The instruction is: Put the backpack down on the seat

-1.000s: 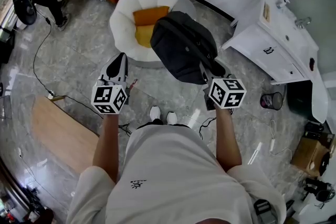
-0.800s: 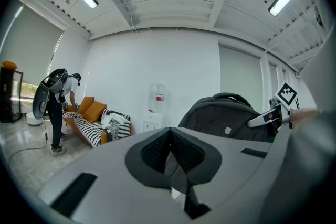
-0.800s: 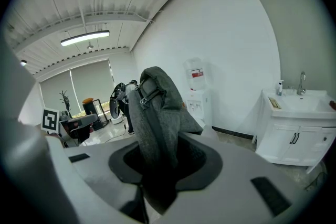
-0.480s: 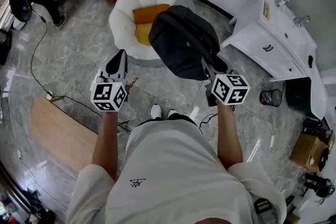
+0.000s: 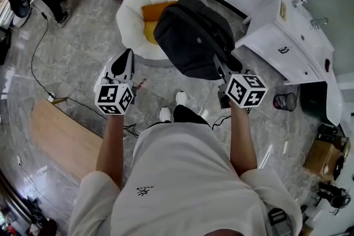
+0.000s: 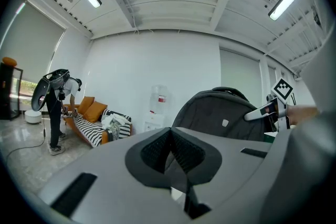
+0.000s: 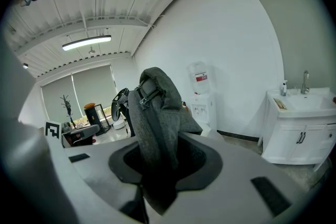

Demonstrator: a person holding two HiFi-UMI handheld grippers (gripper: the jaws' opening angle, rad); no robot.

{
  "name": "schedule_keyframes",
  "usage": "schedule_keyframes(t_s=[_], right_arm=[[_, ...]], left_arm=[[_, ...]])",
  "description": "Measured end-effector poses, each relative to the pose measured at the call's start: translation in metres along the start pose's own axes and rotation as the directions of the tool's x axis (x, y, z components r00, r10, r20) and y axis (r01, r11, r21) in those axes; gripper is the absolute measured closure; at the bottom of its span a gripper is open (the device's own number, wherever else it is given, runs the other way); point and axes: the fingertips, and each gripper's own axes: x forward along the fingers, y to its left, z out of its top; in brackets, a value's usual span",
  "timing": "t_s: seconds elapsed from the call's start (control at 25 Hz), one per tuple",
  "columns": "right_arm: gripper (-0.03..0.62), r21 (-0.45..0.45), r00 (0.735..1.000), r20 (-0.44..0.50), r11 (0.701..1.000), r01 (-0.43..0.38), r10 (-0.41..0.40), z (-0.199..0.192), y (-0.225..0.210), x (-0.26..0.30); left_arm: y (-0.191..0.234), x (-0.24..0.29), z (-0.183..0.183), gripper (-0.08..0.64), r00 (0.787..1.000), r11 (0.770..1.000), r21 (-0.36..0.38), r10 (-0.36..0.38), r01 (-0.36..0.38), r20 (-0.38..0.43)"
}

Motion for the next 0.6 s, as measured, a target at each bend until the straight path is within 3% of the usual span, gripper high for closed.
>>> schedule_keyframes(t_s=[0.6], right_arm=[[0.465, -0.03, 0.998, -0.021, 0.998, -0.058, 0.057, 0.015, -0.016, 0.058]], left_arm=[[0.014, 0.037, -0.001, 0.546, 0.999, 0.999, -0.02, 0.035, -0.035, -0.01]])
